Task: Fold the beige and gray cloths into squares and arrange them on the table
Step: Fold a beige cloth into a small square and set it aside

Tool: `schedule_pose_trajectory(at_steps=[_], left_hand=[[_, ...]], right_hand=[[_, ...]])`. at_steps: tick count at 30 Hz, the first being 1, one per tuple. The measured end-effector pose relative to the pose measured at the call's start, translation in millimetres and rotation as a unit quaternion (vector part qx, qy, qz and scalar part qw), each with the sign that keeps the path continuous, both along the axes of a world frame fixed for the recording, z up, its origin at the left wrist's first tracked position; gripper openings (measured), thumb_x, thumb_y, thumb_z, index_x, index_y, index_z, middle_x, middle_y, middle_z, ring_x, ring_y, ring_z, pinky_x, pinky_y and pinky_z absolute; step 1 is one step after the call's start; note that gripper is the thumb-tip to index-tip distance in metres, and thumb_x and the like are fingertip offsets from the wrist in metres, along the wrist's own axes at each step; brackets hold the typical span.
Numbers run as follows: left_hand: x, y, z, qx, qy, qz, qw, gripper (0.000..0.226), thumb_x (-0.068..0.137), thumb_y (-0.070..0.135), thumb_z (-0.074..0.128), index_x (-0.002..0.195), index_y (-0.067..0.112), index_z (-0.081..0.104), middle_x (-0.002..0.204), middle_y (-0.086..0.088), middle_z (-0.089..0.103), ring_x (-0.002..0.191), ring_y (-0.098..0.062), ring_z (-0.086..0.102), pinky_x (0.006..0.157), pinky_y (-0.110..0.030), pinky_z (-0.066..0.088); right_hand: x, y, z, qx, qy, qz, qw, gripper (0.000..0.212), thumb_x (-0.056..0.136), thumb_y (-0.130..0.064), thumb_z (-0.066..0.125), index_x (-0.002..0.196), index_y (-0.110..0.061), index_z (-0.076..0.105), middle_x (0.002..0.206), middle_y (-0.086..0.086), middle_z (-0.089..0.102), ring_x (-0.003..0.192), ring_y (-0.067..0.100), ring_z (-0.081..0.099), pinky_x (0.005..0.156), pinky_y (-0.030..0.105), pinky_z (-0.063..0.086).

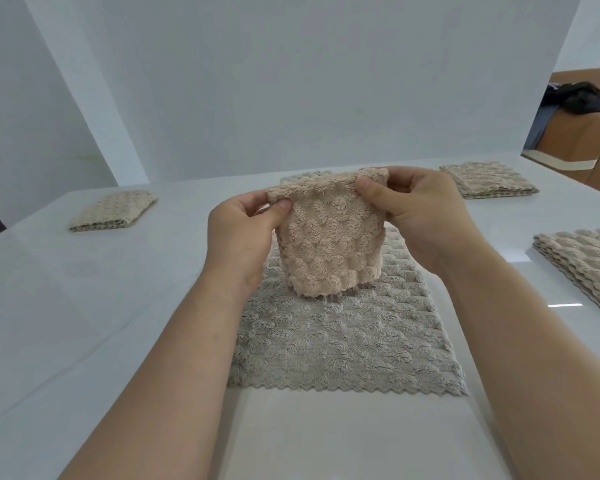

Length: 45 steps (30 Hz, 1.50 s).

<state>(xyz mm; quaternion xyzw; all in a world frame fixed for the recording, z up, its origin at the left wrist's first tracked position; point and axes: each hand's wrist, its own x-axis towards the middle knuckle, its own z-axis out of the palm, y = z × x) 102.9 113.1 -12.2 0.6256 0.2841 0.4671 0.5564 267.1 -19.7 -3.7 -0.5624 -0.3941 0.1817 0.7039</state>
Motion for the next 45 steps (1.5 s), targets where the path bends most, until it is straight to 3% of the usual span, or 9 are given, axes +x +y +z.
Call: schedule_pose_trajectory(at_steps=[2,5,11,18,21,25,28,35,45], left_hand=[[3.4,-0.6,-1.0,-0.006,-0.004,0.007,1.000,0.011,0.082,0.016,0.073,0.093,0.016,0.071,0.085,0.000,0.072,0.085,-0.020,0.069,0.094,-0.047,0.057],[10.5,-5.8,-5.1,0.025,-0.003,0.024,0.999,0.007,0.087,0.028,0.059,0.092,0.025,0.061,0.081,0.000,0.063,0.076,-0.020,0.059,0.074,-0.040,0.050],[16.2,-21.8,-16.9,0.160,0.051,0.140,0.976,0.010,0.108,0.019,0.040,0.101,0.018,0.047,0.075,0.011,0.048,0.060,0.010,0.050,0.059,-0.011,0.038],[20.1,-18.1,-27.6,0.187,0.108,0.176,0.961,0.016,0.110,0.028,0.035,0.106,0.018,0.048,0.071,0.009,0.050,0.059,0.006,0.049,0.055,-0.012,0.038],[20.5,-6.4,-29.4,0.144,0.111,0.183,0.966,0.027,0.107,0.039,0.041,0.112,0.016,0.054,0.083,0.010,0.061,0.073,0.005,0.059,0.066,-0.007,0.041],[23.7,8.1,-42.2,0.003,0.106,0.104,0.989,0.062,0.086,0.073,0.054,0.079,0.012,0.064,0.071,-0.003,0.067,0.061,-0.022,0.064,0.064,-0.040,0.051],[24.5,3.5,-44.2,0.001,0.116,0.089,0.989,0.068,0.088,0.067,0.055,0.071,0.001,0.058,0.066,-0.009,0.058,0.063,-0.022,0.056,0.062,-0.036,0.044],[24.0,-6.8,-37.6,0.171,0.240,0.161,0.942,0.042,0.107,0.048,0.035,0.079,0.017,0.042,0.069,0.004,0.050,0.059,-0.008,0.045,0.051,-0.027,0.026],[20.3,-11.0,-29.9,0.142,0.235,0.118,0.954,0.040,0.107,0.043,0.040,0.074,0.021,0.040,0.066,0.004,0.049,0.054,-0.007,0.041,0.044,-0.022,0.026]], right_hand=[[-0.3,4.1,-3.1,-0.015,-0.038,-0.038,0.998,0.021,0.089,-0.032,0.077,0.094,-0.011,0.078,0.090,0.007,0.076,0.083,0.016,0.069,0.092,0.034,0.057],[-15.5,11.0,-6.1,-0.064,-0.180,-0.149,0.970,0.025,0.103,-0.041,0.053,0.102,-0.018,0.062,0.078,-0.011,0.061,0.061,0.000,0.052,0.059,0.012,0.042],[-36.8,16.9,-16.2,-0.091,-0.326,-0.239,0.910,0.029,0.108,-0.042,0.035,0.121,-0.018,0.044,0.068,-0.018,0.047,0.064,0.024,0.049,0.056,0.034,0.031],[-35.0,19.0,-15.1,-0.141,-0.172,-0.188,0.957,0.044,0.099,-0.058,0.050,0.120,-0.019,0.053,0.075,-0.011,0.063,0.061,0.009,0.061,0.056,0.030,0.044],[-30.9,21.8,-19.2,-0.199,-0.113,-0.146,0.963,0.049,0.097,-0.060,0.053,0.089,-0.012,0.062,0.056,-0.008,0.053,0.052,0.015,0.055,0.059,0.029,0.043],[-36.3,23.3,-22.5,-0.206,-0.138,-0.172,0.953,0.039,0.105,-0.050,0.041,0.085,-0.017,0.047,0.065,-0.003,0.054,0.054,0.015,0.054,0.050,0.030,0.031],[-42.8,22.9,-24.9,-0.197,-0.195,-0.192,0.941,0.036,0.107,-0.051,0.033,0.095,-0.018,0.042,0.071,0.002,0.060,0.061,0.022,0.058,0.052,0.033,0.032],[-37.1,28.0,-34.8,-0.244,-0.229,-0.218,0.917,0.037,0.107,-0.053,0.027,0.098,-0.019,0.038,0.073,0.009,0.060,0.063,0.030,0.058,0.057,0.039,0.042],[-41.3,23.8,-26.1,-0.267,-0.193,-0.180,0.927,0.037,0.109,-0.045,0.030,0.099,-0.013,0.044,0.075,0.006,0.058,0.061,0.019,0.054,0.050,0.032,0.030]])
